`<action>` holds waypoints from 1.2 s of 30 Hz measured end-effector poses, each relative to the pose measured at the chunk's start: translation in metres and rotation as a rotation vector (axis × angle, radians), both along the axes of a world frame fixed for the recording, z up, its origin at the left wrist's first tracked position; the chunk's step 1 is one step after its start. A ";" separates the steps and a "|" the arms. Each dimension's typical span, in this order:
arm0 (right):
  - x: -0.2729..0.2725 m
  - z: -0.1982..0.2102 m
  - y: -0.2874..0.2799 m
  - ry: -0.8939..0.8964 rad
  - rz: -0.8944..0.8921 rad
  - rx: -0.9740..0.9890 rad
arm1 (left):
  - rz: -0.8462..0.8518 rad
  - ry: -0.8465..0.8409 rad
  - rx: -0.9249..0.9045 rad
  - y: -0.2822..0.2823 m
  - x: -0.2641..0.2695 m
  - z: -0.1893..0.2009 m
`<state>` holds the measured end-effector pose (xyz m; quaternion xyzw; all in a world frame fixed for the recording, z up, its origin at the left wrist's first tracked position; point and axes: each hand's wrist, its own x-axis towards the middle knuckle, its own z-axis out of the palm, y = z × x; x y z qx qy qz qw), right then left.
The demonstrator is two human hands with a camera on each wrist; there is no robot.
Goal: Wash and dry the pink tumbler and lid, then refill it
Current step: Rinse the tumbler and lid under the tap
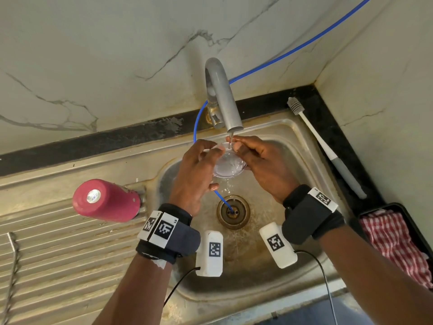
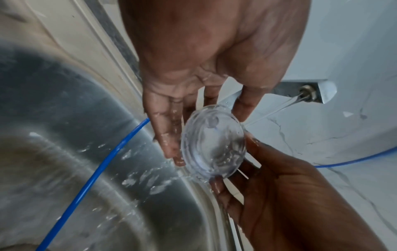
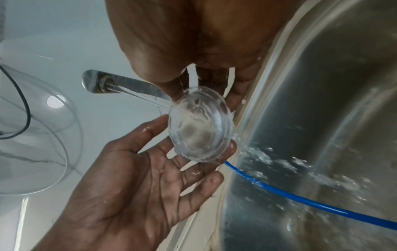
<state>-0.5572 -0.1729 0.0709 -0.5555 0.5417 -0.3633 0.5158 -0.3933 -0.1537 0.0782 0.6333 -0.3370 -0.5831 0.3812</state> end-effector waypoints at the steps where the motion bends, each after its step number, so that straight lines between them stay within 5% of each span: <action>1: 0.000 0.000 -0.001 0.009 -0.027 -0.010 | -0.014 0.004 -0.011 0.000 0.000 0.002; 5: -0.003 0.000 -0.004 -0.041 -0.134 0.005 | 0.006 0.073 -0.019 -0.001 0.002 0.006; 12: -0.011 -0.008 -0.003 0.137 0.031 -0.179 | 0.102 0.151 0.008 0.000 0.004 0.007; 17: -0.014 -0.004 -0.006 0.146 -0.047 -0.104 | 0.097 0.146 0.016 -0.002 0.005 0.012; 25: 0.001 -0.009 0.001 0.001 -0.109 -0.001 | 0.138 0.217 0.017 0.002 -0.001 0.014; 36: 0.006 -0.002 -0.004 -0.145 -0.131 0.124 | -0.037 0.244 0.187 0.008 -0.005 0.015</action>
